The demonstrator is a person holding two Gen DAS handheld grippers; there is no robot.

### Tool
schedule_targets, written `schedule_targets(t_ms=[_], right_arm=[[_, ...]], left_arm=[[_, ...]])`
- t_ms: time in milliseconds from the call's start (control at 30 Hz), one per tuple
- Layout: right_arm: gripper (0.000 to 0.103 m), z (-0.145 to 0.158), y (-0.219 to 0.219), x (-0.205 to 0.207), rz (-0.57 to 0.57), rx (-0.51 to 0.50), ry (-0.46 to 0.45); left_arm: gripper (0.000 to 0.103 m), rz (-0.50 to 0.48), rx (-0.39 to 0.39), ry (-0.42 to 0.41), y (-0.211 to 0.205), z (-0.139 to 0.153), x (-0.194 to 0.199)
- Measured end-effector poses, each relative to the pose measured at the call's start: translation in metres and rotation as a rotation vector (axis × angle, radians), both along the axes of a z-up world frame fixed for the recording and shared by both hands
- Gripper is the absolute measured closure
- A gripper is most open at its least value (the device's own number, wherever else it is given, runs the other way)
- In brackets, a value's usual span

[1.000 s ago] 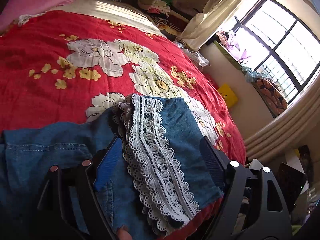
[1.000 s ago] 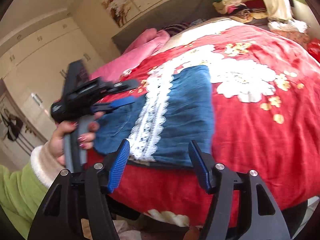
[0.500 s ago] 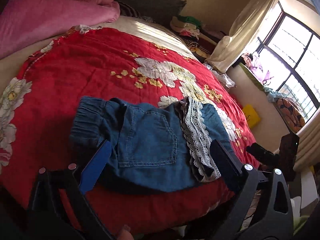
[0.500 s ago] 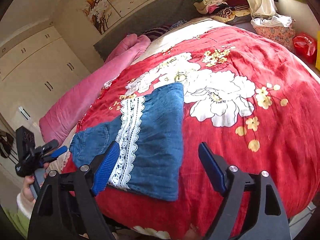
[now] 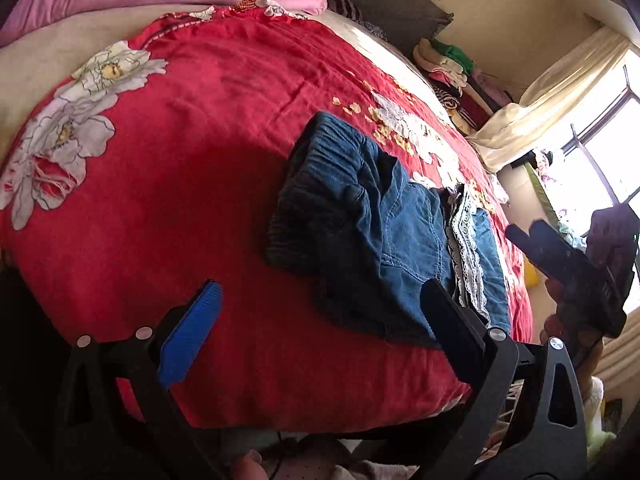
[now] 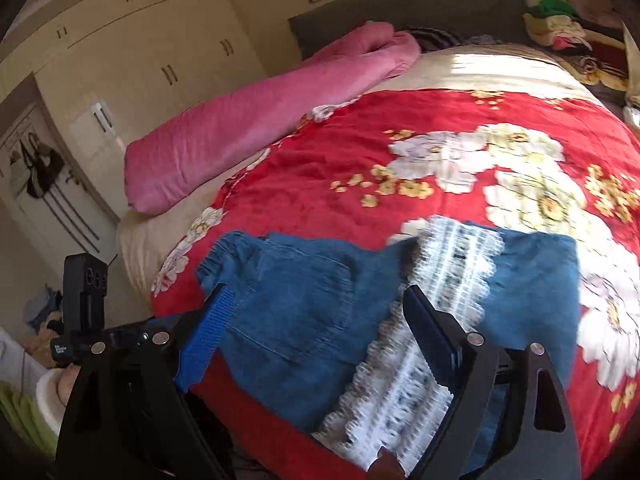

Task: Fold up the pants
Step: 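Grasp the elastic waistband of the denim shorts with the right gripper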

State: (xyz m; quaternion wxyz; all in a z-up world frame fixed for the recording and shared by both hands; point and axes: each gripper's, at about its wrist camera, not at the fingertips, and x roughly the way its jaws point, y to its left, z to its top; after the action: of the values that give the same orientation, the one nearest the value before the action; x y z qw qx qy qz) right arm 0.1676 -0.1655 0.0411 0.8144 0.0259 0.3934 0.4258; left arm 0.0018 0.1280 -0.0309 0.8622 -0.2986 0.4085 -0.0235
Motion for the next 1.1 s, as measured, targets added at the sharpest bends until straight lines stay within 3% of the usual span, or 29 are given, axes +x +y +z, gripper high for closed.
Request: schedule_targets(t_ms=[300, 567, 800, 933, 1100], right_arm=[[0.017, -0.018, 0.092, 0.044, 0.128, -0.152, 0.078], [0.017, -0.030, 0.153, 0.053, 0.296, -0.268, 0.125], [0.019, -0.047, 0.199, 0.053, 0.398, -0.410, 0.129], [0.052, -0.066, 0.211, 0.050, 0.418, -0.447, 0.146], [0.067, -0.054, 0.194, 0.054, 0.386, -0.361, 0.136]], left_arm=[[0.010, -0.031, -0.075, -0.021, -0.011, -0.012, 0.008], [0.010, -0.061, -0.136, -0.026, -0.016, -0.021, 0.022], [0.034, -0.043, -0.227, -0.035, -0.006, -0.032, 0.030], [0.049, -0.026, -0.261, -0.035, 0.001, -0.038, 0.031], [0.071, -0.032, -0.286, -0.047, 0.003, -0.041, 0.032]])
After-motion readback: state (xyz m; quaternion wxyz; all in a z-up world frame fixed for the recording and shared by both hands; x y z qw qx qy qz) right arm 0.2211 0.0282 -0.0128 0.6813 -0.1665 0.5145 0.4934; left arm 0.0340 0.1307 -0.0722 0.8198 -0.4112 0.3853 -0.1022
